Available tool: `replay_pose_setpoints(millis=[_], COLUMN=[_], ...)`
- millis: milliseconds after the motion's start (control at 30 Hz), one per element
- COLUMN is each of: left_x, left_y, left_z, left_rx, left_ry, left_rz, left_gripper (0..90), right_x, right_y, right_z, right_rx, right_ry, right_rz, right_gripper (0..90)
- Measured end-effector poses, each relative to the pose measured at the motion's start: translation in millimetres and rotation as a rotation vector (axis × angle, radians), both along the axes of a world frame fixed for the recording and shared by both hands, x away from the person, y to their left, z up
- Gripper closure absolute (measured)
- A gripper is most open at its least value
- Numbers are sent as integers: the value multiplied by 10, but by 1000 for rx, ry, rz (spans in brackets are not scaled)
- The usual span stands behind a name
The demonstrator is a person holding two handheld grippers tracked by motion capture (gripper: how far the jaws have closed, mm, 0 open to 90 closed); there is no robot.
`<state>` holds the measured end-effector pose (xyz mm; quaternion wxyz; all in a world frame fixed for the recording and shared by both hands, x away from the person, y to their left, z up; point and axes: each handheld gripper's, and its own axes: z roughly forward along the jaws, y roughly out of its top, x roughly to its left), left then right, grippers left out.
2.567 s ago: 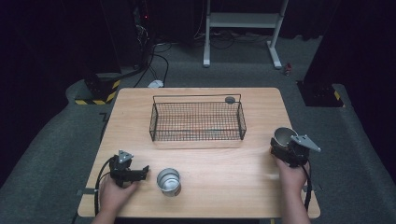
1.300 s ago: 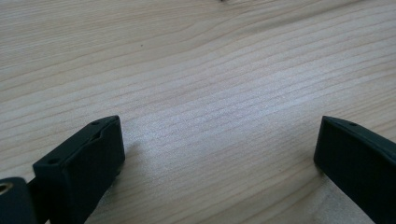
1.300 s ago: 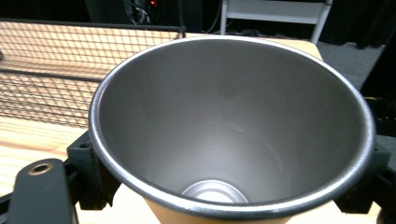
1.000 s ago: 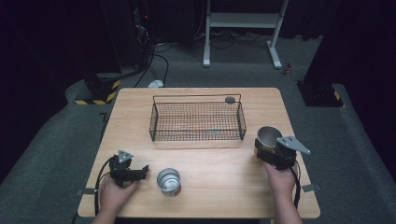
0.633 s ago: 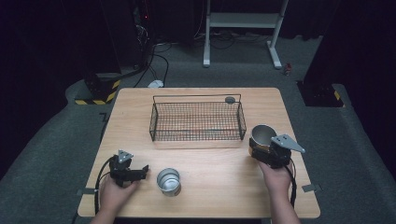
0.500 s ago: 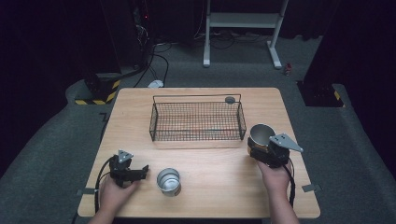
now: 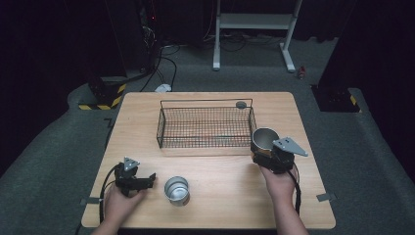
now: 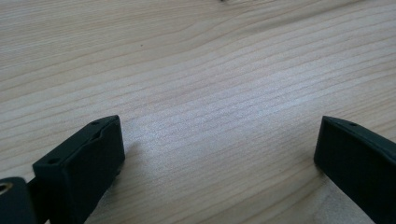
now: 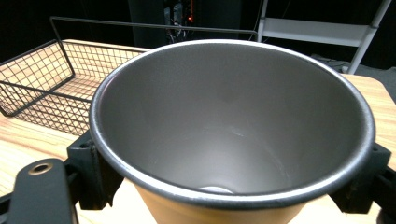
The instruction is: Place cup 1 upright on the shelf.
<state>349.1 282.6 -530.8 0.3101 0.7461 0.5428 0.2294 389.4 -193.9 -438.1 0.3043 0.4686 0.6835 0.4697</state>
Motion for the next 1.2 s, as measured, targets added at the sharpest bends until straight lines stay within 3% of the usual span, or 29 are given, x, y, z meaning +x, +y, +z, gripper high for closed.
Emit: replay_pose_setpoints(millis=[433,833,1200], left_x=[0,1,-1], left_y=[3,5,0], left_z=[4,5,2], left_rx=[3,5,1], left_ry=[4,4,0], left_rz=[-2,-4,1], left_gripper=[22,22,23], right_x=[183,271,446], right_y=[210,337,447], right_z=[158,298,422], right_rx=[9,2,2], right_ry=[11,-4,-25], right_rz=[-43,-24,-3], right_gripper=[142,142,142])
